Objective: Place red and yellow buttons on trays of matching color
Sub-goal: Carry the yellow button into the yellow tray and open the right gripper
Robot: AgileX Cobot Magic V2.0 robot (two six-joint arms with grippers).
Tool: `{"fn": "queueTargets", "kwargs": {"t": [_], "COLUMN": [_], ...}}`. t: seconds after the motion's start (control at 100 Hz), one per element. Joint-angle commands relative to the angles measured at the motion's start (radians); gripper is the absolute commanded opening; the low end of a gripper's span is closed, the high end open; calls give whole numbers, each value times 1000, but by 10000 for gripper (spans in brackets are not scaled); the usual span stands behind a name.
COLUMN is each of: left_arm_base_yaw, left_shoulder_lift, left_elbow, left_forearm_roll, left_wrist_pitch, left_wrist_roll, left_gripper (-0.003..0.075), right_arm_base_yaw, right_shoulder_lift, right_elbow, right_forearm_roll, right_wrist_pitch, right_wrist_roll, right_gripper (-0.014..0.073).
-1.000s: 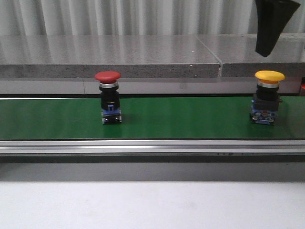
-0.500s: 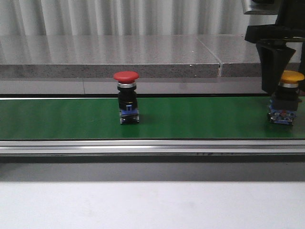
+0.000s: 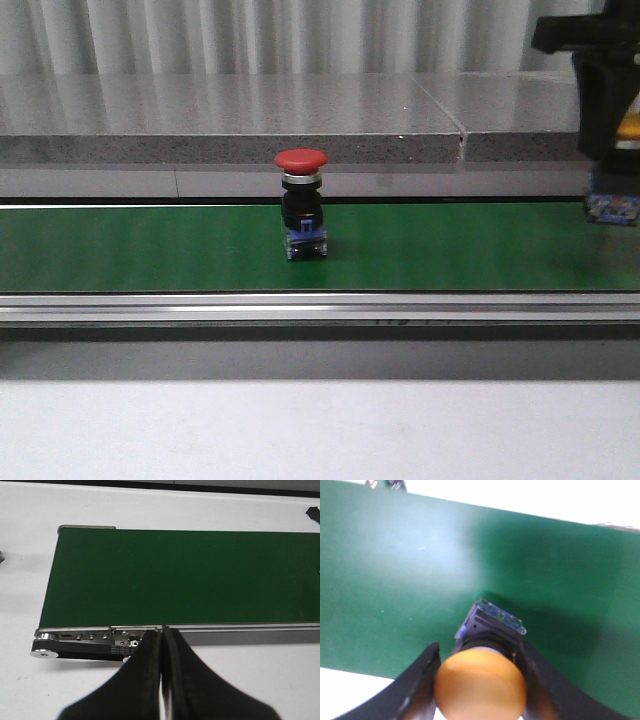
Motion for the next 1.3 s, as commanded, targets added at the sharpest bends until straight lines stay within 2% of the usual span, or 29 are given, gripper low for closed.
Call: {"fn": "queueTargets", "kwargs": {"t": [0.0,0.29,0.64,0.92,1.29], "left_arm_base_yaw": [-9,-9,-9,-9,-9], "left_shoulder_lift": [2,2,2,2,2], "left_elbow": [-25,-25,-25,-25,-25], "left_forearm_roll": [-15,-15,-15,-15,-15], "left_wrist_pitch": [-63,-63,-63,-63,-63], "left_wrist_roll": [0,0,0,0,0], "left_gripper": [-20,-20,-20,-20,-20], "right_arm_base_yaw": [-55,-318,-614,-723,-731], "right_shoulder_lift": [-84,-190,-179,-89,87], "right_elbow": [-33,-35,-38,-38,-38], "right_forearm_roll": [-38,-58,-58,-47,-9], "right_wrist_pitch": [-20,-22,-68,-85,-136], "right_wrist_roll": [32,33,33,57,59], "right_gripper": [236,236,236,236,236]}}
